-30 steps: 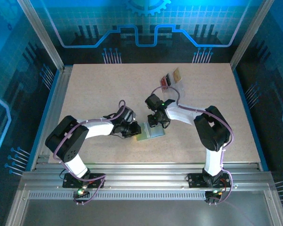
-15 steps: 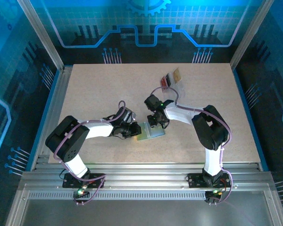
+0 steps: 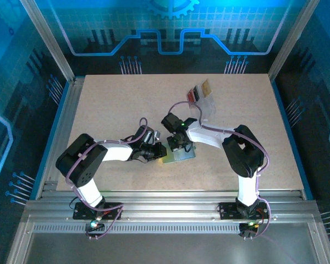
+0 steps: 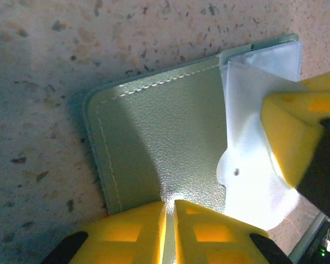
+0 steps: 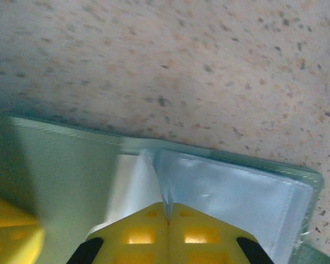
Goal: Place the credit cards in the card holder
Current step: Open the card holder at the center of the table.
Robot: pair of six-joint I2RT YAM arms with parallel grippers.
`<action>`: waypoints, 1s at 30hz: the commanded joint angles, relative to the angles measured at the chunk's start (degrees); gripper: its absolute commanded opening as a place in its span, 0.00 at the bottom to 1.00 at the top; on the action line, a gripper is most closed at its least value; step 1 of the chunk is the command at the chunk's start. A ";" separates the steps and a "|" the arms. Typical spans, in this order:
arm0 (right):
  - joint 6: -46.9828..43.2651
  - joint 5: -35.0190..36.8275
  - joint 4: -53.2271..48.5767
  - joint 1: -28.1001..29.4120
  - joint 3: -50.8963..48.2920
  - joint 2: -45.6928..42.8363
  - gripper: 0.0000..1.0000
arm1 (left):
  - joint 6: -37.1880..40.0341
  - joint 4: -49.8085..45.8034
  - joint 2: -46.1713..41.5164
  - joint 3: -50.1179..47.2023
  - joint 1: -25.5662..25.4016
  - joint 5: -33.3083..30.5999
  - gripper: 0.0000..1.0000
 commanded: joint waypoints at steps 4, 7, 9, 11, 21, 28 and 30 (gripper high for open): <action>0.62 -6.33 -2.04 1.18 3.36 -0.29 0.16 | -0.26 -1.41 4.80 -2.46 -1.19 -1.06 0.14; 2.03 -11.92 0.46 -0.04 2.32 -0.33 0.27 | -1.03 -0.34 4.50 -2.89 -1.19 -0.55 0.14; 3.37 -15.95 3.06 -1.08 0.74 -0.79 0.33 | -1.52 0.29 3.97 -3.29 -1.13 -0.35 0.16; 4.41 -20.37 6.79 -2.12 -1.52 -1.90 0.36 | -1.67 0.49 3.53 -3.34 -1.14 -0.08 0.17; 8.92 -32.82 18.76 -3.56 -7.43 -6.00 0.50 | -2.81 3.62 1.92 -3.80 -1.10 2.55 0.26; 12.87 -34.52 22.37 -3.45 -7.11 -5.58 0.51 | -2.61 6.18 0.78 -4.21 -1.10 4.41 0.30; 13.53 -33.44 22.19 -3.44 -7.02 -5.72 0.51 | -1.73 6.13 -0.05 -4.43 -1.04 5.27 0.33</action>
